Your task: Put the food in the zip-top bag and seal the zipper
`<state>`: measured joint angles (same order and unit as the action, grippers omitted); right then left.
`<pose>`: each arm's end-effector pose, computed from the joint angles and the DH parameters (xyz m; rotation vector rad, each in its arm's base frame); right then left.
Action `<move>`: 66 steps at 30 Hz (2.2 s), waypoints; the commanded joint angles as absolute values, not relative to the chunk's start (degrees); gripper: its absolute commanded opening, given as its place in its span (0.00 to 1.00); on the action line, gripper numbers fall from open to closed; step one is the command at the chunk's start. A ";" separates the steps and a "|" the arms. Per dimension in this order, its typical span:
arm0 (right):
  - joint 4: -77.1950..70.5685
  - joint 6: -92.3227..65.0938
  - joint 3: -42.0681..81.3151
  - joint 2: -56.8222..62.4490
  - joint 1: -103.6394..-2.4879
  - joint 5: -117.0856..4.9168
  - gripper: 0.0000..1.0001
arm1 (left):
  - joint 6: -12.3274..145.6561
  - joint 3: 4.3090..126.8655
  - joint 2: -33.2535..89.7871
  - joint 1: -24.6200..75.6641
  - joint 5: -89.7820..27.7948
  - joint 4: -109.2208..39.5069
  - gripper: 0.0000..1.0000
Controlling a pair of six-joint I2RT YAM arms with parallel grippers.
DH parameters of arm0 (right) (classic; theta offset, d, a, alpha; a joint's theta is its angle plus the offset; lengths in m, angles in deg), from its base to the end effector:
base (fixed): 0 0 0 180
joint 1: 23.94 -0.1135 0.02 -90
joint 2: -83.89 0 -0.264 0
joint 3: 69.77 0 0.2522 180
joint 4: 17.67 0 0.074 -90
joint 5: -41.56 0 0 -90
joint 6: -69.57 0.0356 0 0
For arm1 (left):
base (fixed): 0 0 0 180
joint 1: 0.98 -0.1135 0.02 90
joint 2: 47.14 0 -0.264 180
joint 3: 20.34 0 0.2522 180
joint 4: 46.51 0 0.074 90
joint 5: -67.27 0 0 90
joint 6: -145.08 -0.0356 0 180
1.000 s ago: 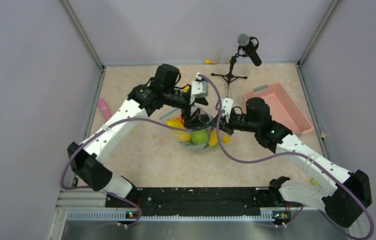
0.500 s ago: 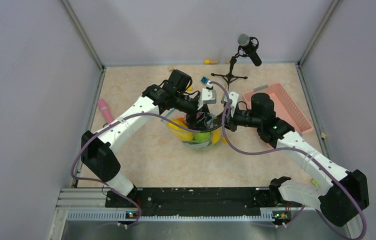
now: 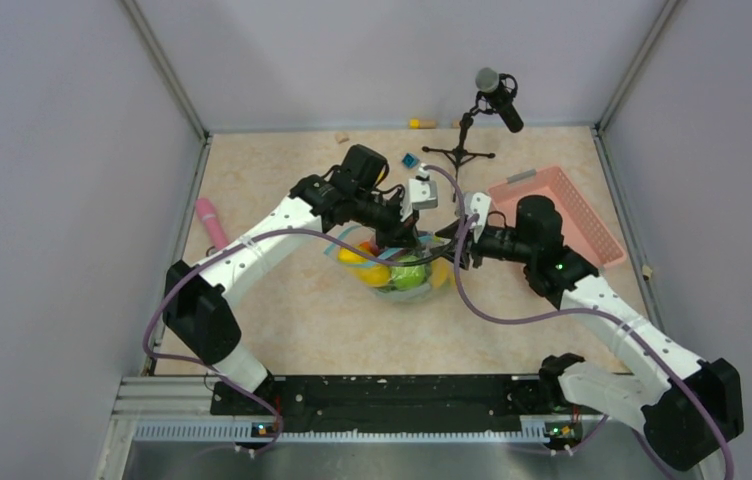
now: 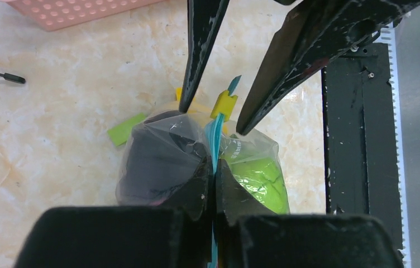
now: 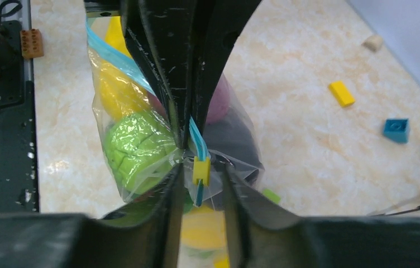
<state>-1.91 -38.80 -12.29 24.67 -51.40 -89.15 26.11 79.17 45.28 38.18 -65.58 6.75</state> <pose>0.1963 0.1282 0.3023 -1.1548 1.4711 0.7723 0.2567 -0.2403 0.3362 1.5714 1.6830 -0.9702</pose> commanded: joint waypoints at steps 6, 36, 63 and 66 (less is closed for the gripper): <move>-23.57 -35.42 -22.10 28.61 -43.58 -102.53 0.49 | 29.76 79.26 42.92 38.14 -69.57 3.06 0.00; -42.67 -23.21 -27.36 24.67 -43.47 -105.80 0.00 | 33.40 78.41 41.18 38.18 -72.06 1.68 0.00; -33.89 -11.42 -20.66 22.76 -43.51 -106.69 0.00 | 30.69 85.97 46.72 41.50 -67.72 2.51 0.28; -34.27 -10.35 -20.84 23.02 -43.52 -106.19 0.00 | 30.62 85.88 46.79 41.81 -66.33 2.67 0.20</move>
